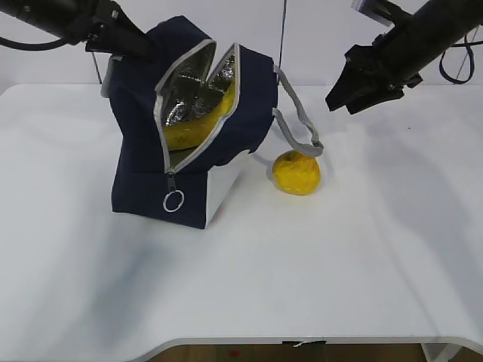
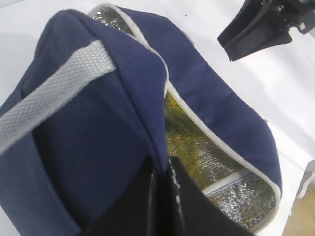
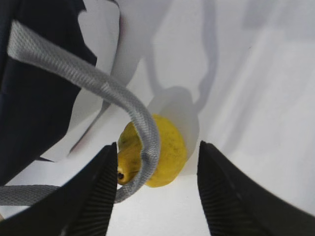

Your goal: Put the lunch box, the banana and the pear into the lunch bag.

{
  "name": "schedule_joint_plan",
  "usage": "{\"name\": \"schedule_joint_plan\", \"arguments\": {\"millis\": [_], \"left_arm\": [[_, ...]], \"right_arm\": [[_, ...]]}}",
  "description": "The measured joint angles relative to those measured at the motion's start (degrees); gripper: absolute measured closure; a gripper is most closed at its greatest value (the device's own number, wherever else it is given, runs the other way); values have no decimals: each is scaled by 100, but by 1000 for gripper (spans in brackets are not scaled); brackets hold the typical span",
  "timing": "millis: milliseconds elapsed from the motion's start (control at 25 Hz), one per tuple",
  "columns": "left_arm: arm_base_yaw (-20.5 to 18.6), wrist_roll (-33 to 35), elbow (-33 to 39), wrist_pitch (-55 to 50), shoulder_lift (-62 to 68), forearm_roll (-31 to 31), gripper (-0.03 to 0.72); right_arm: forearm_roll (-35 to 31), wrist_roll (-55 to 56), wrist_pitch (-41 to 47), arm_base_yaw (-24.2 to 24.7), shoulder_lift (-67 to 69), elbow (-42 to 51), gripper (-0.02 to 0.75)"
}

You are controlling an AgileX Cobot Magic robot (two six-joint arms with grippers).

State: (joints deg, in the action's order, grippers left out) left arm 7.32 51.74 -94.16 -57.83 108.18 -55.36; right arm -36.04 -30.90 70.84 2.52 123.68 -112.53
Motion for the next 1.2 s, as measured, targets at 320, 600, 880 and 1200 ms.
{"name": "schedule_joint_plan", "arguments": {"millis": [320,600,880,1200], "left_arm": [[0,49,0,0,0,0,692],[0,62,0,218,0,-162,692],[0,181,0,499,0,-160,692],[0,226,0,659,0,55,692]], "right_arm": [[-641,-141,-21,650,-24,13,318],[-724,-155,-42,850,-257,187,318],[-726,-271,-46,850,-470,786,318],[-687,-288,-56,850,-944,885,318]]}}
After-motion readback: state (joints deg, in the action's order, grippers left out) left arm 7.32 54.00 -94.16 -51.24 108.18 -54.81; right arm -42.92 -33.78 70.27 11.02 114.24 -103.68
